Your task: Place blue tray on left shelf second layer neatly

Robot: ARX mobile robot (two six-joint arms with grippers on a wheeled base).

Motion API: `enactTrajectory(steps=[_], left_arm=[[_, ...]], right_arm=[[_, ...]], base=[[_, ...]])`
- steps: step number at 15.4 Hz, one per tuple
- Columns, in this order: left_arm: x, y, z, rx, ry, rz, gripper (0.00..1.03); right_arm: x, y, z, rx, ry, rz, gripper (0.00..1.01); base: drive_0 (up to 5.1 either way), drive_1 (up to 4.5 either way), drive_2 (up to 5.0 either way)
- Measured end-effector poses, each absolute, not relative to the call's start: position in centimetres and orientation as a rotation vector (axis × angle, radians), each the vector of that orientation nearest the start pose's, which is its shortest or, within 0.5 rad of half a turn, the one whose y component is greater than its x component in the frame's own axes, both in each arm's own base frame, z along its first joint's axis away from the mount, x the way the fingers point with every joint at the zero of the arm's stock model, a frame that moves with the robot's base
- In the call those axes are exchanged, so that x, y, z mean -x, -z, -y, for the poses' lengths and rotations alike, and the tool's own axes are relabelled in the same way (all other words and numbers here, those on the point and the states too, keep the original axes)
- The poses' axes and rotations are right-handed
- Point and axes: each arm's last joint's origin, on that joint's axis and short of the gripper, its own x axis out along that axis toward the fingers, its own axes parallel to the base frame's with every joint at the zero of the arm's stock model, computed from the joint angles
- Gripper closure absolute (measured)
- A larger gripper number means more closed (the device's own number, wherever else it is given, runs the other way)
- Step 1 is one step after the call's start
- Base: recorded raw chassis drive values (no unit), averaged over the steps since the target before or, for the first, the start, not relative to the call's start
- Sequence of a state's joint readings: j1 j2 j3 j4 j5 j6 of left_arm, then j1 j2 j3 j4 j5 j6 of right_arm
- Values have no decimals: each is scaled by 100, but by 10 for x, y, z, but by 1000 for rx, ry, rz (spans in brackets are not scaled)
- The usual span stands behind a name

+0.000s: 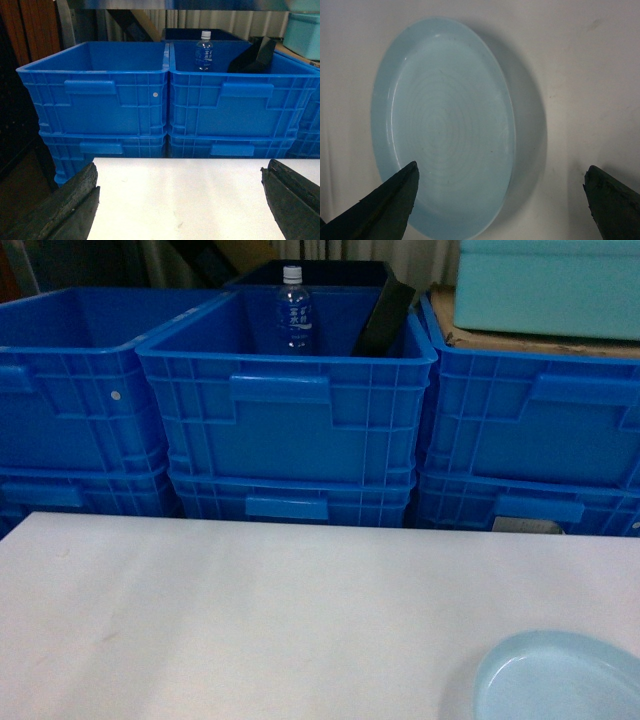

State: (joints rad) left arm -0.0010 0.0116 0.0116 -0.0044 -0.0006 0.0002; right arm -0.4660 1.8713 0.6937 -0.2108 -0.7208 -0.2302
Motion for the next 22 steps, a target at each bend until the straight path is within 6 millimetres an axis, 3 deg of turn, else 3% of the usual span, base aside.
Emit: enactTrajectory(steps=[9,13,14,20,21,22], left_arm=[[-98,-166,0,-1,0,-4,5],[-98,-166,0,-1,0,-4,5],[-98,-166,0,0,0,-4,5],[-98,-166,0,-1,0,-4,5],[-98,-166,0,-1,0,-4,5],[-98,-166,0,-1,0,-4,5]], right_arm=[[-243,-52,73,-565,-429,-1112,3],[-244,-45,73,-539,-434,-1077,3],[-243,-42,76,-537,-429,-1067,7],[-235,-28,82,-515,-410,-1084,65],[-233,-24,85,-526,-396,-1097,90],[-232,-23,86,-533,-395,-1099,100]], base=[[0,0,0],[0,0,0],[0,0,0],[0,0,0],[0,0,0],[0,0,0]])
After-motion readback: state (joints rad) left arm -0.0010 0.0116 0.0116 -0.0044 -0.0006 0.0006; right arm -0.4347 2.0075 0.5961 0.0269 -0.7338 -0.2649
